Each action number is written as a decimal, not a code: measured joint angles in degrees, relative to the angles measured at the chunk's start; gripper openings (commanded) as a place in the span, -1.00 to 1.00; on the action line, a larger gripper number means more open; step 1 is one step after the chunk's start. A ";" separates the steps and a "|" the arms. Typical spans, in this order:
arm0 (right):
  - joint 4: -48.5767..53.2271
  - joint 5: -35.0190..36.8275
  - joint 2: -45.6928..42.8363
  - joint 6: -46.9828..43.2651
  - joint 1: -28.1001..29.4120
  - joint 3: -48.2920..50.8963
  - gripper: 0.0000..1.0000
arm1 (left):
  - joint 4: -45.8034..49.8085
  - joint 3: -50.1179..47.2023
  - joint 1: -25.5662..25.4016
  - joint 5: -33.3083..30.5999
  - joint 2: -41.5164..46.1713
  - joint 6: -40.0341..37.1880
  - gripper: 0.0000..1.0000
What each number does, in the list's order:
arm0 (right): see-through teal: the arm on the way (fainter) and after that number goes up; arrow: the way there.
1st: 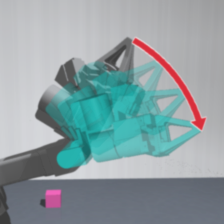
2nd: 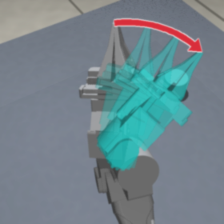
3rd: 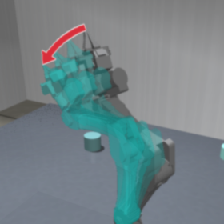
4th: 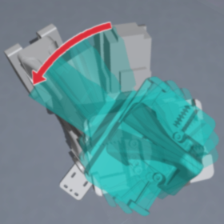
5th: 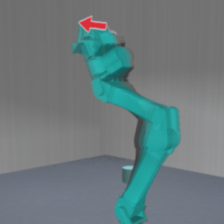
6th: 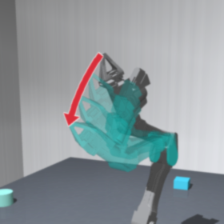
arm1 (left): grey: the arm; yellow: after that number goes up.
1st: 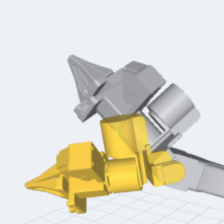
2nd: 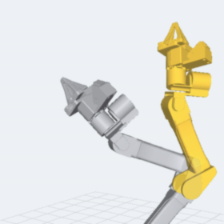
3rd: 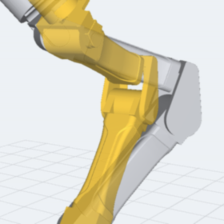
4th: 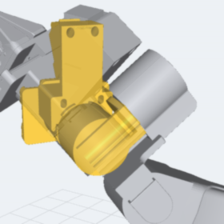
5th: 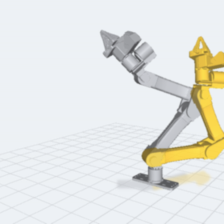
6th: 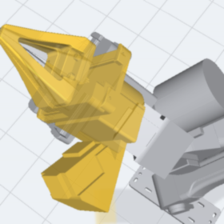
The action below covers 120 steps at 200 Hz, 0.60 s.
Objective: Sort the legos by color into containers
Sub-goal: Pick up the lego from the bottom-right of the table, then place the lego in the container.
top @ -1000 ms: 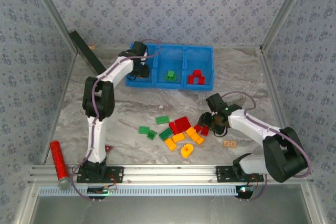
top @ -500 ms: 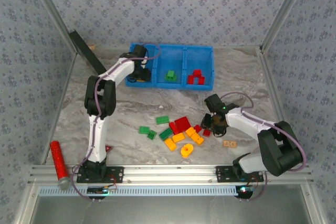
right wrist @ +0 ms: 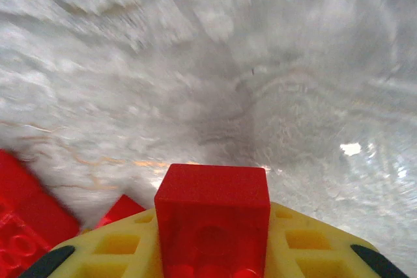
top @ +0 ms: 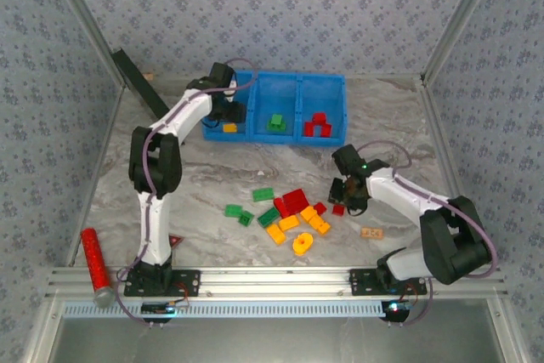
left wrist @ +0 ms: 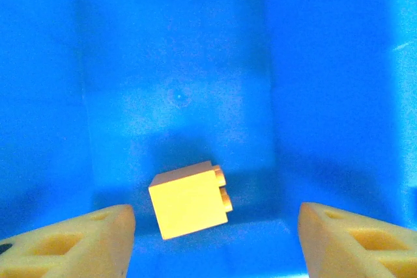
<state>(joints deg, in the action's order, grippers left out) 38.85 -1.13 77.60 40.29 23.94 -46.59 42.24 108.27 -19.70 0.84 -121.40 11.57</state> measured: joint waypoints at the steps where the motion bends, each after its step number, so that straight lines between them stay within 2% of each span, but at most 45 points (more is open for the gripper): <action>1: 0.22 0.15 -0.04 -0.20 -0.09 -0.33 -0.38 | 0.00 0.00 0.00 0.02 0.09 0.00 0.36; 28: 3.28 2.01 -0.17 -4.70 -1.57 -7.98 -0.38 | -0.13 -1.05 0.00 1.33 5.20 0.04 0.44; 51: 4.87 3.85 2.19 -9.29 -2.97 -16.15 -0.38 | -0.26 -6.54 -0.07 1.55 12.13 0.46 0.56; 91: 3.56 6.62 13.22 -17.29 -4.22 -33.27 -0.38 | -0.20 -23.28 -1.25 1.68 27.02 1.70 0.59; 120: 1.62 7.43 24.09 -21.18 -4.33 -44.06 -0.37 | 0.59 -35.30 -5.53 1.27 35.17 4.46 0.59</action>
<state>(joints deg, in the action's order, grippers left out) 40.47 6.31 101.69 19.11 19.62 -90.65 42.83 72.97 -25.23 2.11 -86.24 16.03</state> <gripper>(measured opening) 0.312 0.794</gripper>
